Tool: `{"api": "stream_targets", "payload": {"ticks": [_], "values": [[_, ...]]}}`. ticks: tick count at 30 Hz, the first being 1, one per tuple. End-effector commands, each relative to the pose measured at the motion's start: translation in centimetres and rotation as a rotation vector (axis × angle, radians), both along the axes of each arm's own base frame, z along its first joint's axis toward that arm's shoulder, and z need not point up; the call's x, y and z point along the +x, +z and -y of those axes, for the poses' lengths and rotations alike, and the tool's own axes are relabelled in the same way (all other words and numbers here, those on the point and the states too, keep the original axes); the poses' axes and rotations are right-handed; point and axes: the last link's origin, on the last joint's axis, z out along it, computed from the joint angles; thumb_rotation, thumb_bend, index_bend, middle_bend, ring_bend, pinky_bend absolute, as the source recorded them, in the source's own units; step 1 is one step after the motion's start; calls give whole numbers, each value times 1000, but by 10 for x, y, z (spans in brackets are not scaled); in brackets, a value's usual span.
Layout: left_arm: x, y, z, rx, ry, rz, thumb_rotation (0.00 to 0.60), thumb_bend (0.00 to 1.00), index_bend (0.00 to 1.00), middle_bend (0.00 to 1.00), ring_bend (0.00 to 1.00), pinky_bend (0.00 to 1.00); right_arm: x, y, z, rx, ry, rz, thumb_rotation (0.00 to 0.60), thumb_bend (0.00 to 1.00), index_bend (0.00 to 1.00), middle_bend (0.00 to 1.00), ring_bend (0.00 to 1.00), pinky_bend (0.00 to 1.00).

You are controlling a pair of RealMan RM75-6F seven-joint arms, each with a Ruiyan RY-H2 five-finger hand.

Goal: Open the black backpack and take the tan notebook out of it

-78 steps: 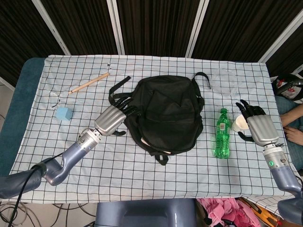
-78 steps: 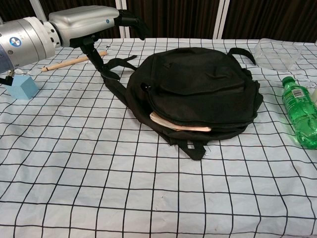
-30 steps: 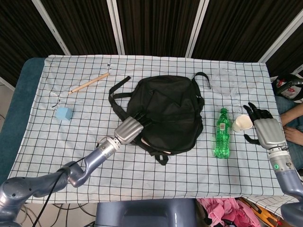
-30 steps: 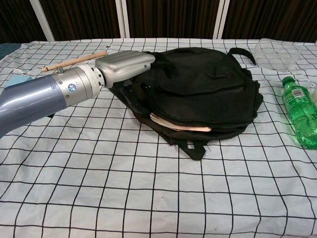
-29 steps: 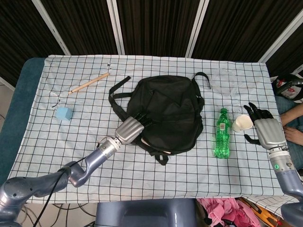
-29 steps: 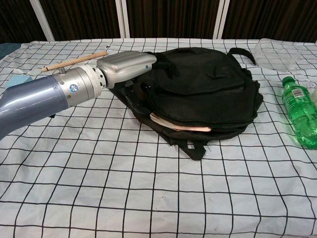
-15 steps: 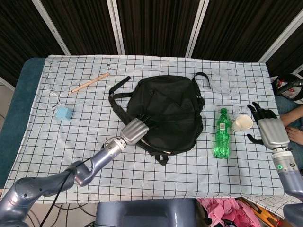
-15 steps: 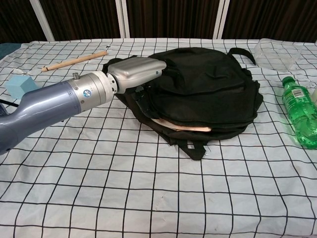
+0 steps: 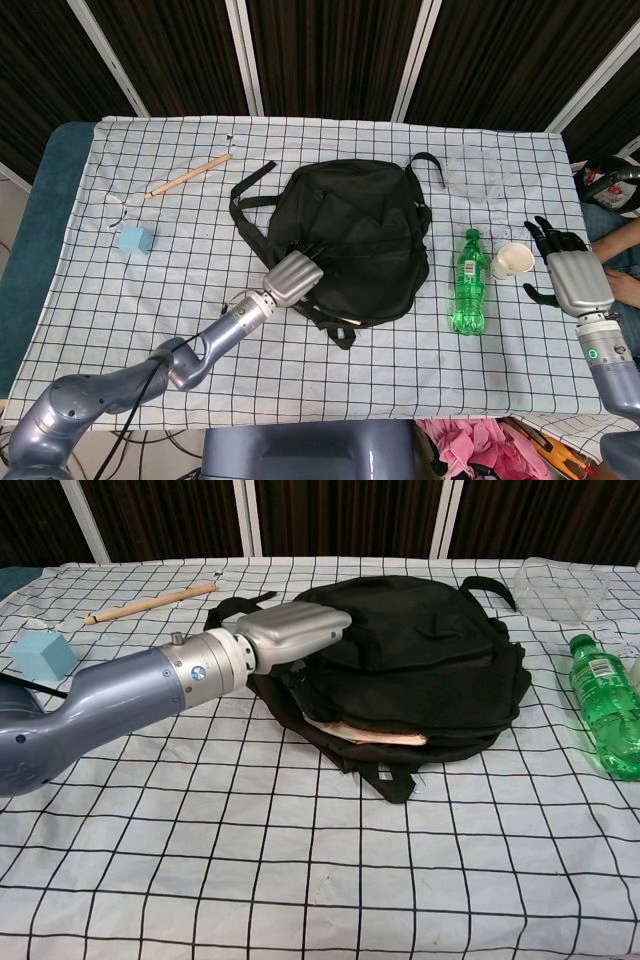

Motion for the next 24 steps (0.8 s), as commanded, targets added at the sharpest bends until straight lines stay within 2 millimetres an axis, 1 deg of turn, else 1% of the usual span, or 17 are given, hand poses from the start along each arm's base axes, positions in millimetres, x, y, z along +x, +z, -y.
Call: {"api": "stream_targets", "payload": {"ticks": [1, 5, 11, 15, 17, 21, 24], "values": [[5, -2, -1, 7, -9, -4, 600, 248, 375, 374, 62, 81, -1, 0, 0, -1, -2, 1, 600, 202, 38, 13, 139, 143], [9, -8, -3, 6, -14, -16, 600, 278, 417, 415, 76, 81, -3, 0, 0, 2, -8, -2, 600, 202, 38, 13, 139, 143], [10, -6, -7, 20, -7, 4, 600, 319, 488, 496, 130, 98, -3, 2, 0, -3, -7, -3, 600, 203, 38, 13, 140, 143], [9, -6, -11, 30, 3, 7, 600, 337, 515, 524, 160, 111, -2, 2, 0, -1, -4, -1, 600, 204, 38, 13, 140, 143], [9, -6, -13, 36, 15, 13, 600, 337, 545, 545, 174, 120, -1, 0, -1, 7, 0, 1, 600, 203, 38, 13, 141, 143], [10, -7, -19, 21, 73, 43, 600, 337, 567, 552, 182, 123, 2, -2, -5, 68, -5, 10, 600, 203, 38, 17, 142, 144], [10, -5, -29, 28, 126, 56, 600, 336, 568, 558, 182, 123, 11, 1, -11, 126, 2, 51, 600, 203, 37, 17, 142, 145]]}}
